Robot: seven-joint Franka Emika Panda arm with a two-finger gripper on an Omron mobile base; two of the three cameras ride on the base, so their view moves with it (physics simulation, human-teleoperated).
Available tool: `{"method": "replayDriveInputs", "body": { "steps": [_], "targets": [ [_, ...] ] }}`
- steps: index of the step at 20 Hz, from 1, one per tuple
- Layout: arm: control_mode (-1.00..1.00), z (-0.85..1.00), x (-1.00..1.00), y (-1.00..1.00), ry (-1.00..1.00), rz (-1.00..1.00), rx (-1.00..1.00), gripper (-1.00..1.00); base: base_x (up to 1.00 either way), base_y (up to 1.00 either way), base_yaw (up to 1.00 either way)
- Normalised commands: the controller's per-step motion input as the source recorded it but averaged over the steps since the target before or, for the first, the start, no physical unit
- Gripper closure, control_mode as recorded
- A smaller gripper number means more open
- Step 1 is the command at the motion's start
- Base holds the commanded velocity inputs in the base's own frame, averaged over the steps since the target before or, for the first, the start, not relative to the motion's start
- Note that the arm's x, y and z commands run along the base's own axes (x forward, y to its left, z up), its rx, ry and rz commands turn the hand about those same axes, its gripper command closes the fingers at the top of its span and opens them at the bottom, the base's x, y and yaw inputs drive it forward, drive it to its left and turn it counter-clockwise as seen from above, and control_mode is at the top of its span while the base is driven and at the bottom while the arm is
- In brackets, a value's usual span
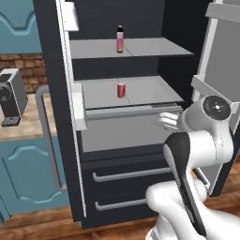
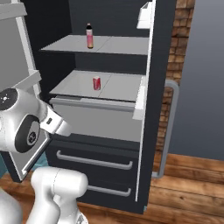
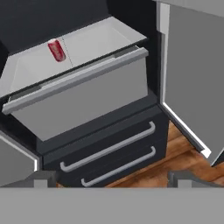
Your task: Open the fridge, grab two sodas, and place both sodas inside the bowl with ice on the dining counter.
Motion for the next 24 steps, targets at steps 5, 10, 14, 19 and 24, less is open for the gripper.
{"method": "replayDriveInputs", "body": {
  "steps": [5, 10, 14, 19, 24],
  "targets": [
    [-1.0, -0.41, 0.0, -0.14, 0.0, 0.05, -0.12, -1.0, 0.0, 0.0, 0.0],
    [-1.0, -0.18, 0.0, 0.0, 0.0, 0.09, -0.02, -1.0, 0.0, 0.0, 0.0],
    [-1.0, 0.0, 0.02, 0.0, 0.0, 0.01, 0.0, -1.0, 0.0, 0.0, 0.0],
    [1.0, -0.01, 0.18, 0.07, 0.02, 0.02, 0.0, -1.0, 0.4, 0.12, 0.05],
    [1.0, 0.0, 0.0, 0.0, 0.0, 0.0, 0.0, -1.0, 0.79, 0.06, 0.11]
  ]
}}
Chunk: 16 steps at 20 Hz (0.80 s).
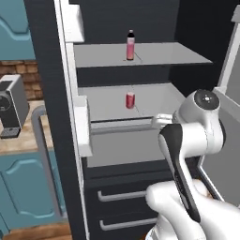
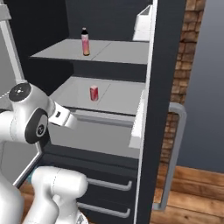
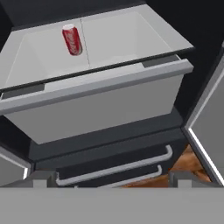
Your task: Open the fridge, grab two sodas, and place both sodas inside the bowl with ice on the dining counter.
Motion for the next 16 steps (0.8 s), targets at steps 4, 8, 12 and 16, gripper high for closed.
{"method": "replayDriveInputs", "body": {
  "steps": [4, 8, 12, 16],
  "targets": [
    [1.0, 0.0, 0.0, 0.0, 0.0, 0.0, 0.0, -1.0, 0.62, 0.0, 0.12],
    [1.0, 0.0, 0.0, 0.0, 0.0, 0.0, 0.0, -1.0, 0.54, 0.0, 0.11],
    [1.0, 0.0, 0.0, 0.0, 0.0, 0.0, 0.0, -1.0, 0.64, 0.0, 0.04],
    [1.0, 0.0, 0.0, 0.0, 0.0, 0.0, 0.0, -1.0, 0.55, 0.03, -0.12]
  ]
}}
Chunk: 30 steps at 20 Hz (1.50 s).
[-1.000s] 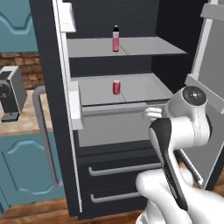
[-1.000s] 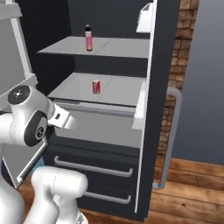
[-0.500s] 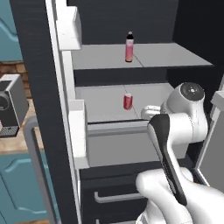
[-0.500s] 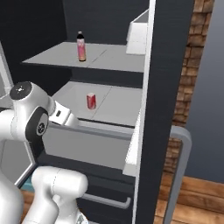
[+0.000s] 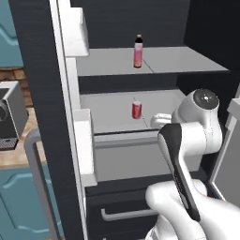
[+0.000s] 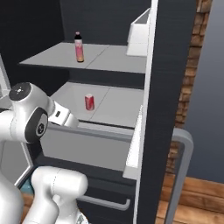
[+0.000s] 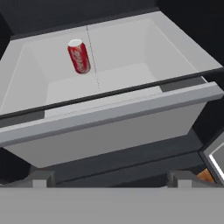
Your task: Open the fridge, grab two sodas, and place both sodas inside the bowl with ice on the dining counter.
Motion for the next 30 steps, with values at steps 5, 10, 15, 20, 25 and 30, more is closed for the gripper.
{"method": "replayDriveInputs", "body": {
  "steps": [5, 10, 15, 20, 25, 30],
  "targets": [
    [1.0, 0.0, 0.0, 0.0, 0.0, 0.0, 0.0, -1.0, 0.55, 0.15, -0.23],
    [-1.0, -0.24, 0.27, 0.11, -0.08, 0.03, 0.0, -1.0, 0.11, 0.07, -0.04],
    [-1.0, -0.33, 0.37, 0.2, -0.23, 0.17, -0.02, -1.0, 0.0, 0.0, 0.0],
    [-1.0, -0.02, 0.38, 0.05, -0.06, 0.08, -0.06, -1.0, 0.0, 0.0, 0.0],
    [-1.0, 0.21, 0.16, 0.09, -0.05, 0.0, -0.14, -1.0, 0.0, 0.0, 0.0],
    [-1.0, 0.04, 0.14, 0.01, -0.07, 0.0, -0.04, -1.0, 0.0, 0.0, 0.0]
  ]
}}
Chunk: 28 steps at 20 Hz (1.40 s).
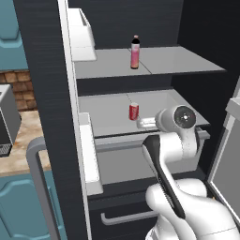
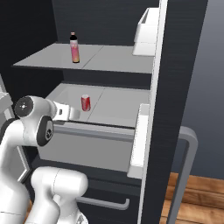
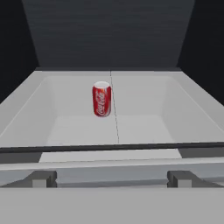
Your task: Open the fridge, grab two sodas, and place both sodas inside the bowl with ice on the dining counter.
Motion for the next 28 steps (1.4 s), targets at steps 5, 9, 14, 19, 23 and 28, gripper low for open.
{"method": "replayDriveInputs", "body": {
  "steps": [5, 9, 14, 19, 23, 28],
  "targets": [
    [-1.0, 0.0, 0.24, 0.0, -0.11, 0.0, 0.0, -1.0, 0.0, 0.0, 0.0],
    [-1.0, 0.0, 0.31, 0.0, -0.08, 0.0, 0.0, -1.0, 0.0, 0.0, 0.0],
    [-1.0, 0.0, 0.34, 0.0, -0.06, 0.0, 0.0, -1.0, 0.0, 0.0, 0.0],
    [-1.0, 0.0, 0.43, 0.09, 0.0, 0.0, 0.0, -1.0, 0.0, 0.0, 0.0],
    [-1.0, -0.01, 0.42, 0.13, 0.0, 0.0, 0.0, -1.0, 0.0, 0.0, 0.0],
    [-1.0, -0.01, 0.36, 0.02, 0.0, 0.0, 0.0, -1.0, 0.0, 0.0, 0.0]
  ]
}}
